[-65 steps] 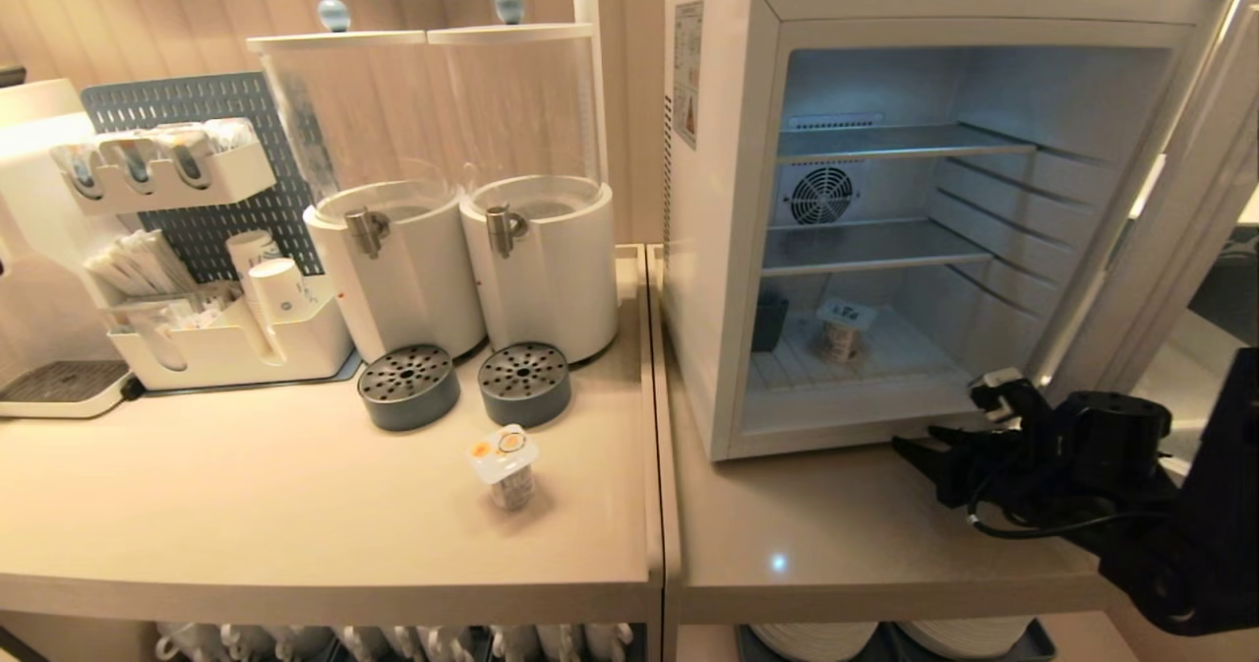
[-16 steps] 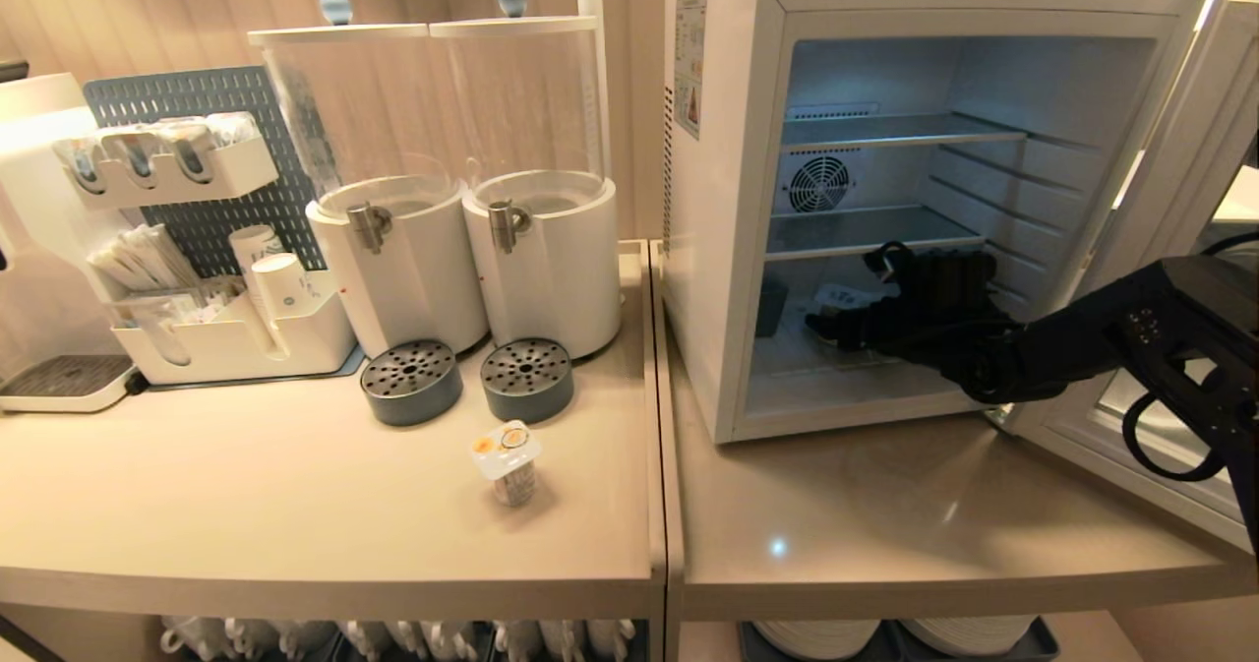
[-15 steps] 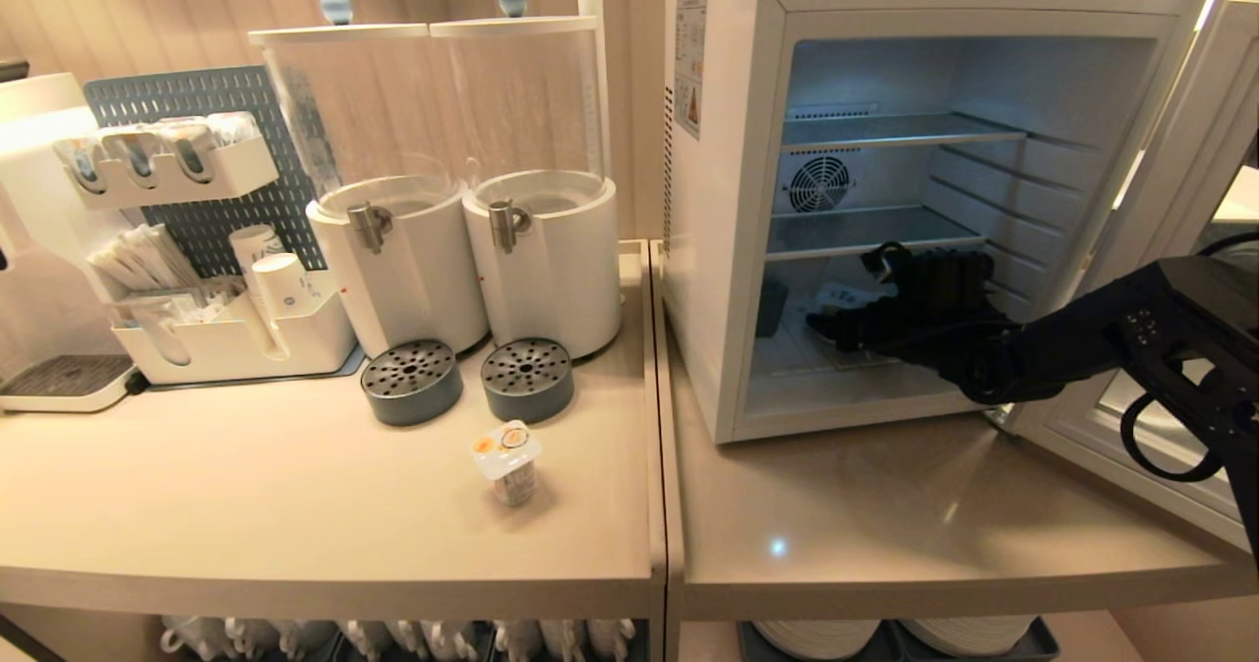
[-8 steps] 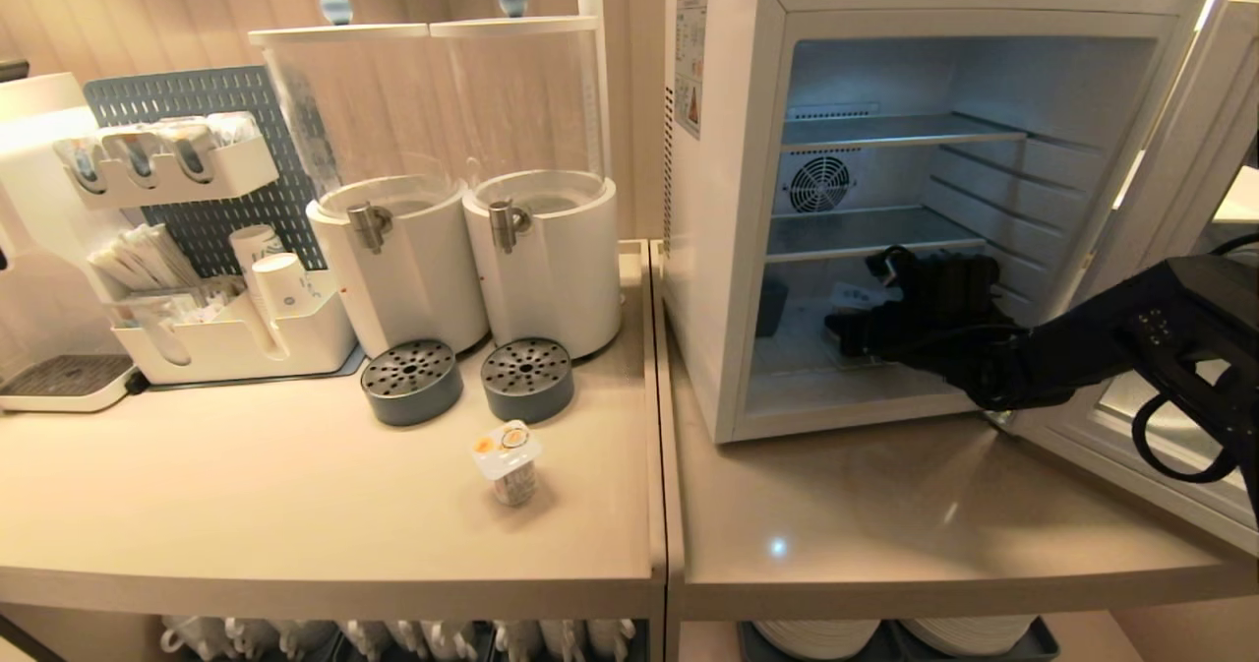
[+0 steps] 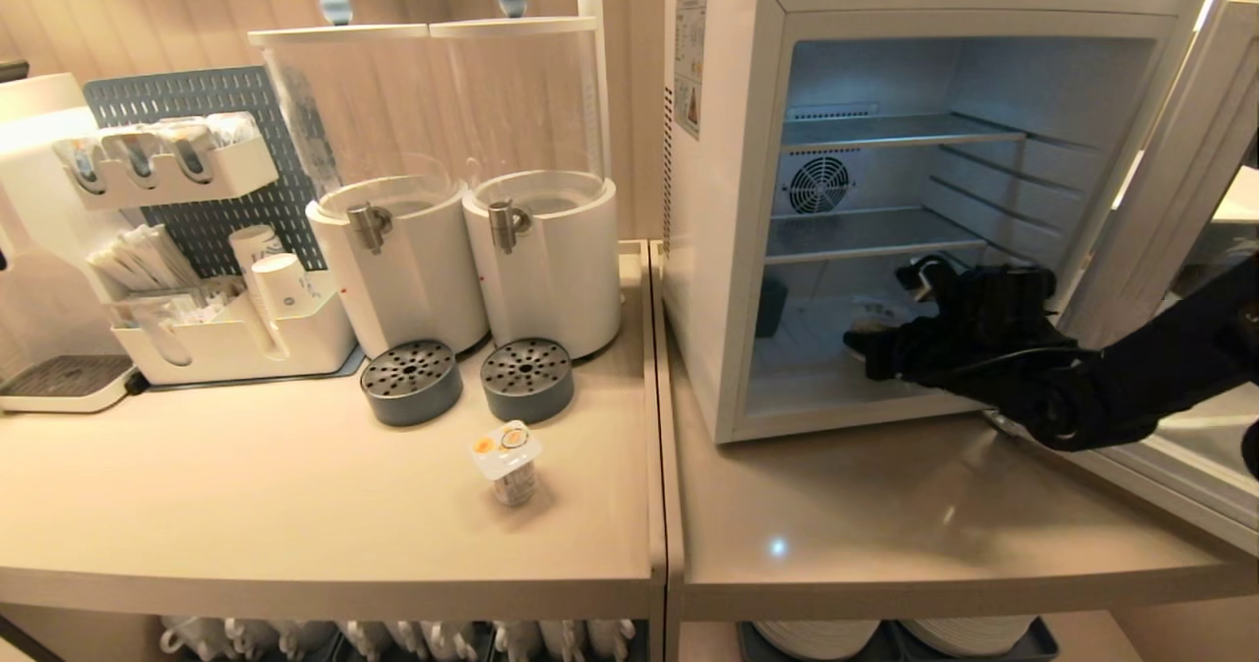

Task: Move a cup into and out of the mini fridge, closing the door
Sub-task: Take the yoghurt out of the freezer

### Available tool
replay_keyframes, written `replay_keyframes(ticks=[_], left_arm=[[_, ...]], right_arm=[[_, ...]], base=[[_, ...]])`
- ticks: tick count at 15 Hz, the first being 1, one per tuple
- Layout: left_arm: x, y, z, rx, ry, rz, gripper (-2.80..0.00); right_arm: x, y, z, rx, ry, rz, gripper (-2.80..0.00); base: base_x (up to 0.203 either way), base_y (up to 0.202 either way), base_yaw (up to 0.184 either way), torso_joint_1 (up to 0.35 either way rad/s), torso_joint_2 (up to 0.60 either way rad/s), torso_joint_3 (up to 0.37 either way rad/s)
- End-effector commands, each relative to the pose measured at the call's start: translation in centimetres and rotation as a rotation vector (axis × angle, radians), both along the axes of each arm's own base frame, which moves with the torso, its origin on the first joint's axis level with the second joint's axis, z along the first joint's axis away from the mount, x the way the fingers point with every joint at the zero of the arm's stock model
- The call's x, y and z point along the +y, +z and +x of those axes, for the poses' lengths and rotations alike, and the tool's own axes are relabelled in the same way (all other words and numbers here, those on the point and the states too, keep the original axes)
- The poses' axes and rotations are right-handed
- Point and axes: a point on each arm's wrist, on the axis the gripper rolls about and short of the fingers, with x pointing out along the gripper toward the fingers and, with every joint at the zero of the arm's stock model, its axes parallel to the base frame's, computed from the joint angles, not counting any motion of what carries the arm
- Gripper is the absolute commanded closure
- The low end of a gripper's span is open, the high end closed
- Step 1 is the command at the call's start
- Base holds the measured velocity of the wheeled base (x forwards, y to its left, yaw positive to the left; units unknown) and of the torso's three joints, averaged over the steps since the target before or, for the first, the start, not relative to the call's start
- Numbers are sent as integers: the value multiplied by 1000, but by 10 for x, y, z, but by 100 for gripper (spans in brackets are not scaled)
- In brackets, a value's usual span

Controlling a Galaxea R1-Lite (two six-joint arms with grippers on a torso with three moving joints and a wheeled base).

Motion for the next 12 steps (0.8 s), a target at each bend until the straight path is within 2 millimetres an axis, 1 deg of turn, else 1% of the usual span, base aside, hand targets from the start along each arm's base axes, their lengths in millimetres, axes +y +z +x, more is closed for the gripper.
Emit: replay_keyframes(ticks=[1,4,6,7,9,12], left_arm=[[0,0,0,1,0,-1,0],[0,0,0,2,0,-1,0],[0,0,0,0,0,-1,0],[0,0,0,2,0,-1,0],[0,0,0,1,0,-1,0],[0,-1,0,2,0,-1,0]], right_arm=[[0,31,-28,-59,9,7,0],[-4,59,-78,-106,14,14,0],[-9,78,-122,-152,-8,16,0],[-13,86,-143,-176,-53,8,0],[-20,97,-187,-230,-222,-23,0],[-23,114,-255,-314,-435,-44,0]], base=[[0,0,0,0,0,0],[0,0,0,0,0,0],[0,0,0,0,0,0],[0,0,0,0,0,0],[0,0,0,0,0,0],[0,0,0,0,0,0]])
